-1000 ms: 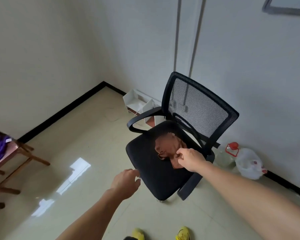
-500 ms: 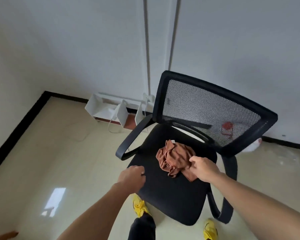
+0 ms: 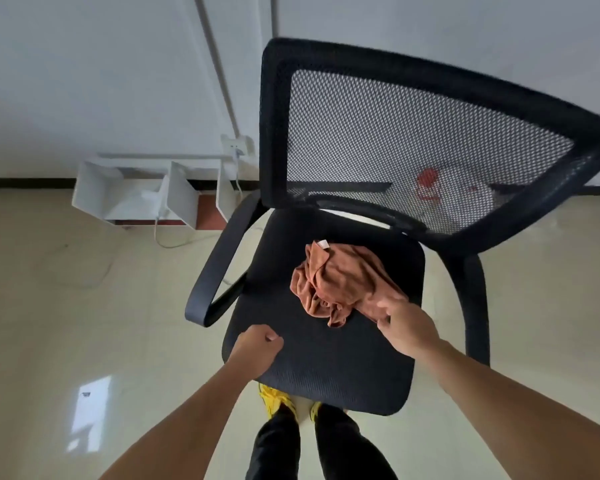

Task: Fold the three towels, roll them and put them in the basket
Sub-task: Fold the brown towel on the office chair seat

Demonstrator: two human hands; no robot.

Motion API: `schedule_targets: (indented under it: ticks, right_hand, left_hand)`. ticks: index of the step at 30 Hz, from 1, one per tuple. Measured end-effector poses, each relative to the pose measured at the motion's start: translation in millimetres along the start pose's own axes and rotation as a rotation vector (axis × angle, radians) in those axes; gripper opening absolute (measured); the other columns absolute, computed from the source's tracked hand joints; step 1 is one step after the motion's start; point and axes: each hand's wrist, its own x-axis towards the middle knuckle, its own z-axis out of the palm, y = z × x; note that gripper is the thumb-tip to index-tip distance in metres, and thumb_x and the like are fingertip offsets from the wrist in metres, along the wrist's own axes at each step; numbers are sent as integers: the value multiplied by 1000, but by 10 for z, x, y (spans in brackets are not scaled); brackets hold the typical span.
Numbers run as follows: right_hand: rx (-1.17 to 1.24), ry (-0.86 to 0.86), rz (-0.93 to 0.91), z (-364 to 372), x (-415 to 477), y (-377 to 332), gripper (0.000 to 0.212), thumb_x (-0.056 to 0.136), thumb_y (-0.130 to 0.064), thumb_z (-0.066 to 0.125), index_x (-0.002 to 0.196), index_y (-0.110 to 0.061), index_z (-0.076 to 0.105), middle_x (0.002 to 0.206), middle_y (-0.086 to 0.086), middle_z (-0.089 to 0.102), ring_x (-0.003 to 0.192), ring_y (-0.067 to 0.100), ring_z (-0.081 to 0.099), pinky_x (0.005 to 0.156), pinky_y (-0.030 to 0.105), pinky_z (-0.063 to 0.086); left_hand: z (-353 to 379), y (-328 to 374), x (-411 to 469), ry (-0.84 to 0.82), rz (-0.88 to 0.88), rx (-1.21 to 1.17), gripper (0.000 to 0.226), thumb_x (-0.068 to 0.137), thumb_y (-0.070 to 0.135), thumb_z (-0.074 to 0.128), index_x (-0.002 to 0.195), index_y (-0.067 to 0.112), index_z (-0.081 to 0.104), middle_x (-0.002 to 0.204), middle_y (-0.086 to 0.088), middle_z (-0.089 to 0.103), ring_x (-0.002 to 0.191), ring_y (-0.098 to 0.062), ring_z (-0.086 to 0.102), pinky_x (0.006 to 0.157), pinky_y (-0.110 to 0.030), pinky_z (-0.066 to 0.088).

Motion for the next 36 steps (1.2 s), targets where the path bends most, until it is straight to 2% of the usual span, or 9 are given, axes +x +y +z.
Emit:
schedule_targets:
  ticks: [5,9,12,14,17,20,26,32,36]
  right_hand:
    - [19,156,-165,528,519,102,48,87,-31,63,132,-19,52,129,2,56,115,24,57,89,40,51]
    - [23,222,-233,893,840,102,69,81,-47,68,140,-25,40,142,7,42,129,26,42,95,44,48]
    - [41,203,-159,1089,979,179,40,86,-36,63,124,-22,57,132,8,47,121,29,46,87,44,50]
    - [257,217,-123,1130,1008,211,15,88,-21,56,98,-15,66,112,6,58,104,26,55,79,37,48]
    - [654,219,-9,952,959,289,21,89,-13,52,70,-14,60,72,2,61,72,24,59,62,32,42]
    - [1006,370,274,675,967,414,27,94,-19,47,69,-18,59,72,3,62,71,22,59,66,29,47]
    - [1163,530,519,410,1207,495,26,98,-27,46,102,-11,66,100,4,68,93,22,63,88,32,51]
    - [1054,386,684,919,1070,727,23,96,-17,41,106,-7,59,92,15,64,81,31,64,71,38,54]
    - [1020,107,721,1303,770,784,13,94,-11,41,96,-16,53,74,12,63,44,17,55,47,27,45]
  left_hand:
    - [459,64,653,-19,-153,-454,19,94,26,57,80,14,59,72,-7,61,57,-19,60,57,-31,51]
    - [654,256,1141,72,-223,-727,24,92,34,60,107,15,56,83,-9,64,67,-23,65,51,-29,53]
    - [757,342,1380,126,-247,-835,30,88,35,65,109,15,57,95,-11,69,83,-27,71,60,-32,57]
    - [793,410,1427,125,-266,-854,20,87,29,66,100,14,63,96,-9,70,86,-25,69,71,-33,57]
    - [738,506,1305,229,-318,-1032,13,81,27,68,81,15,65,87,-8,71,77,-23,67,68,-32,56]
    - [613,344,1198,372,-382,-1215,6,81,14,62,76,12,62,80,-9,66,72,-26,65,66,-34,54]
    - [561,-311,973,437,-197,-305,23,78,5,48,98,12,57,88,-4,59,92,-33,57,75,-35,45]
    - [558,-619,969,304,-179,314,47,70,10,55,115,14,42,111,-16,57,103,-38,53,83,-45,45]
    - [582,-310,992,521,196,420,69,74,56,35,133,21,42,128,-12,47,119,-35,43,98,-49,37]
